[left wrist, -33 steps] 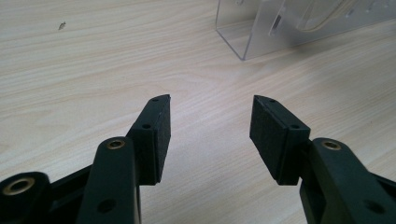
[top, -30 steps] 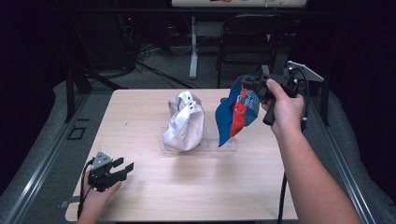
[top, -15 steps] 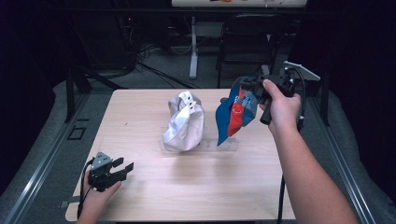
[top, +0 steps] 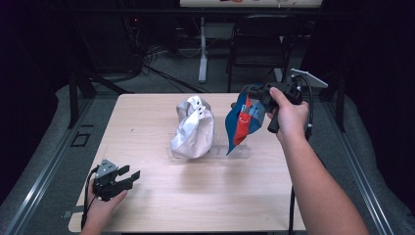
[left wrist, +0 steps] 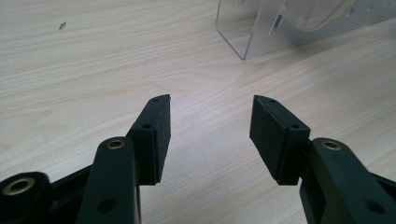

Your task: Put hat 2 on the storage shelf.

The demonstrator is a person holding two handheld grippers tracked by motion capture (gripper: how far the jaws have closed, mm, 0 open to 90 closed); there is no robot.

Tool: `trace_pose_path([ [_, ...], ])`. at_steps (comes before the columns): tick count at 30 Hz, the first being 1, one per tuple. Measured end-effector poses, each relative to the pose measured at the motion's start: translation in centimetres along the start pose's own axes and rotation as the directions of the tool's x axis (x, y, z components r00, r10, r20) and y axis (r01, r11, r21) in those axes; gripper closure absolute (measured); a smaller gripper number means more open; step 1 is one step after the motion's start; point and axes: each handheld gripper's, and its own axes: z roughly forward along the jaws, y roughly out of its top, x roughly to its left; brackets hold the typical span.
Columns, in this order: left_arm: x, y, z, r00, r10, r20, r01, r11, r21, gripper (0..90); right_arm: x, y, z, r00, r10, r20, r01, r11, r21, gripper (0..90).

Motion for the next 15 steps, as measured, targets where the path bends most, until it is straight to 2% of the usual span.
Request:
trace_pose_path([
  [9,0.1,0.0,0.0,1.0,0.0,-0.002,0.0,1.0,0.0,48.5,-0.9,-0.3,0.7,1.0,0.006,0.004,-0.006,1.0,0.018,77.4],
  [12,0.1,0.0,0.0,1.0,0.0,-0.001,0.0,1.0,-0.001,48.5,-1.4,-0.5,0.9,1.0,0.004,0.004,-0.005,0.999,0.04,77.3],
  [13,0.0,0.0,0.0,1.0,0.002,-0.001,-0.002,1.0,0.001,48.5,-1.7,-0.6,1.1,0.9997,-0.003,0.024,0.002,0.999,0.053,77.2],
  [15,0.1,0.0,0.0,1.0,0.001,0.0,-0.001,1.0,0.0,48.5,-2.0,-0.7,1.3,0.9996,0.001,0.028,-0.003,0.999,0.051,77.2],
])
